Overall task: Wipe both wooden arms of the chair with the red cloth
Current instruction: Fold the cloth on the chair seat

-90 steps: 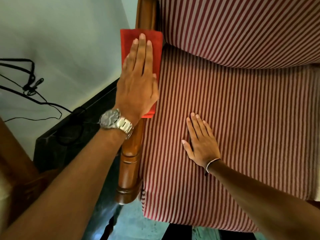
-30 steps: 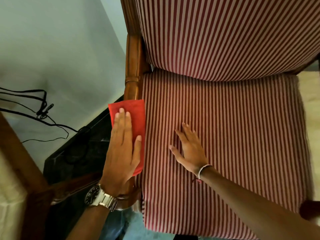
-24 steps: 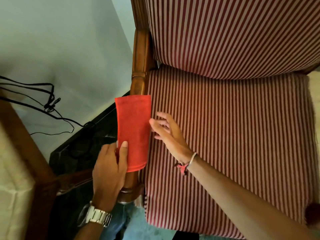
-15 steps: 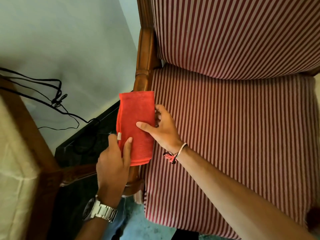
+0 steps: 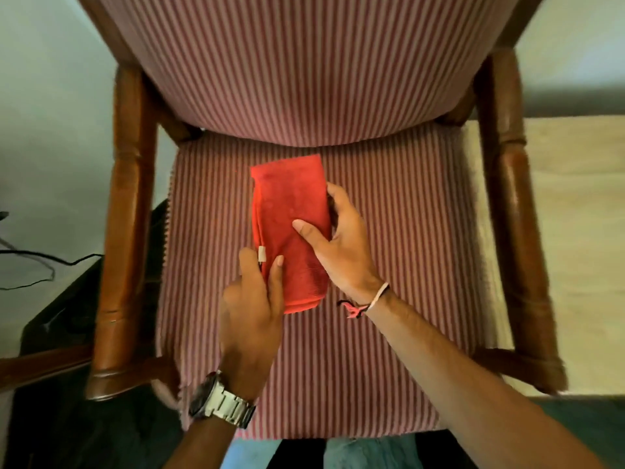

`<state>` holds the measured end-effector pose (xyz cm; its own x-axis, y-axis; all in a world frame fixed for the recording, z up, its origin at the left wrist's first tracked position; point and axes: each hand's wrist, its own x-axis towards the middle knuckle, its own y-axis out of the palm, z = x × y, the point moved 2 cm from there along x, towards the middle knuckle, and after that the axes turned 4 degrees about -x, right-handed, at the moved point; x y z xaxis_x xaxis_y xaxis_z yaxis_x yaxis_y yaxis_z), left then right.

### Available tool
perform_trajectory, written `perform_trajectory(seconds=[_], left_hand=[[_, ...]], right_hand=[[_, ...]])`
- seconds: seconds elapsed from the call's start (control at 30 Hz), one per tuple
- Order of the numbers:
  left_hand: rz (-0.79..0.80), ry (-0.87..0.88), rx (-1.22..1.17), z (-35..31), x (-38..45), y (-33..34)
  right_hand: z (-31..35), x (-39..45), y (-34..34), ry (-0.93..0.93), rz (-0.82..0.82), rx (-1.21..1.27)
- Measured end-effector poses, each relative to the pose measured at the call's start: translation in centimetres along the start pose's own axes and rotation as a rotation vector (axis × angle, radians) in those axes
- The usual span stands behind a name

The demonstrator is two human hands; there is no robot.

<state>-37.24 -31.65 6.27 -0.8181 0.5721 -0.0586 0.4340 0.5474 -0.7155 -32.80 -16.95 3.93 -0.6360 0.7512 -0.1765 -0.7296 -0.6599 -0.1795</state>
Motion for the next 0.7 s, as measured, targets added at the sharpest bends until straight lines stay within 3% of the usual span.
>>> perform_trajectory(seconds=[0.27, 0.43, 0.7], left_hand=[[0.107, 0.135, -0.136, -12.6, -4.1, 11.7], [0.184, 0.19, -0.14, -18.6, -6.1, 18.4], [0.125, 0.135, -0.184, -27.2, -9.2, 27.9]], right_hand=[[-0.9, -2.3, -19.3, -0.066, -0.187, -0.074], [-3.2, -3.0, -28.8, -0.04, -0.23, -0.107], [-7.2, -1.1, -40.8, -0.014, -0.195, -0.173]])
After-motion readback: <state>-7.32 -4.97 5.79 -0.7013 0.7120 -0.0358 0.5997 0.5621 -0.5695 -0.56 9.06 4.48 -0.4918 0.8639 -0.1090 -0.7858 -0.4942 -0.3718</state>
